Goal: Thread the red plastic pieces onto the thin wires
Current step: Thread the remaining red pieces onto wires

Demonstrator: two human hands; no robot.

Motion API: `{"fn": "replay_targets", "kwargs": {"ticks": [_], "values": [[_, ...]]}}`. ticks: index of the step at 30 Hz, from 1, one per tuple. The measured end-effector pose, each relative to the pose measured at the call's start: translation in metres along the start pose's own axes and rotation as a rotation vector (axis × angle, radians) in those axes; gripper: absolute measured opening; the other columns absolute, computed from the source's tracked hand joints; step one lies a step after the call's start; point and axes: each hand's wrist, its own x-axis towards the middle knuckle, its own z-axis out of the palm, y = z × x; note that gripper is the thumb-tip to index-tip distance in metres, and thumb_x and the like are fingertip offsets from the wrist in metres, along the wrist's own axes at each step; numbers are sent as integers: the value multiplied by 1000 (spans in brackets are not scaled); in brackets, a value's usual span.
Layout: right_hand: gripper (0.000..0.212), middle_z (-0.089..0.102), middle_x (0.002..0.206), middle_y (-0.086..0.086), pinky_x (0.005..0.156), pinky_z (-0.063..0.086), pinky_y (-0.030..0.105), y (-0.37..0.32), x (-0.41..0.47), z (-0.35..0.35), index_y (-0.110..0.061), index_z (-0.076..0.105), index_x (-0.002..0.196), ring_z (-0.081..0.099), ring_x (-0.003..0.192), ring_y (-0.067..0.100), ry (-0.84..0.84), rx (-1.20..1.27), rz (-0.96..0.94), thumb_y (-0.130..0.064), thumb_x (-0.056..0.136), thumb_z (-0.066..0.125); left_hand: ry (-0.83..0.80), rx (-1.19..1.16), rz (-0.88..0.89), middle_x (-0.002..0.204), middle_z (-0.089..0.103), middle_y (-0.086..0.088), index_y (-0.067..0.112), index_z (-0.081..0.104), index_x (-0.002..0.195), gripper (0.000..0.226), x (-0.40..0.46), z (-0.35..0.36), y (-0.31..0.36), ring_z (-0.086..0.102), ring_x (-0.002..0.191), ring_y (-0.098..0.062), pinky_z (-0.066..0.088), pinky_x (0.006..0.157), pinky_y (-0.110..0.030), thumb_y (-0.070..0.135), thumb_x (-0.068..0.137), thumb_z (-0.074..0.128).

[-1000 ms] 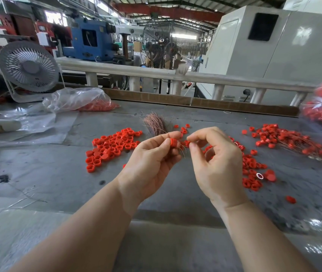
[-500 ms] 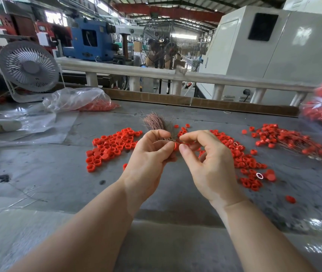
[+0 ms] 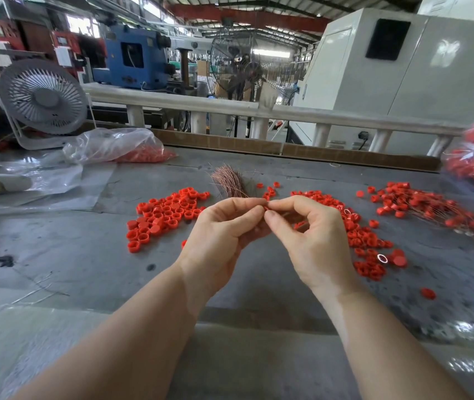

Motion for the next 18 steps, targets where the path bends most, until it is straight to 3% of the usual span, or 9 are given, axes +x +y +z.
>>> {"fn": "replay_targets", "kwargs": {"ticks": [5,11,15,18], "values": [[21,65,71,-15,63,41,6,-2,0,0,-27,66,78,60,67,-2,27,46,-25,-6,79,71,14,-8,11,69,69,-7,3,63,77,7,0,-1,-1,68,65,-14,55,61,-21,1,71,59],[15,64,70,-16,61,40,6,-1,0,-1,-18,70,80,59,63,-3,49,29,-51,-3,78,71,-23,-67,-43,62,68,-6,9,72,63,11,0,-1,0,67,59,-11,54,58,-19,8,65,62],[18,66,74,-9,63,41,7,-3,-1,-1,-19,71,82,59,67,0,31,39,-49,-1,78,71,1,-84,-72,70,70,-10,8,70,65,8,1,-3,-2,69,65,-15,54,58,-19,5,59,66],[21,65,69,-18,62,40,7,-5,0,-2,-24,71,82,59,66,-3,-3,90,-1,-3,81,68,7,-101,-80,71,70,-10,8,69,66,8,2,-6,-2,69,67,-16,56,62,-21,5,59,66]]}}
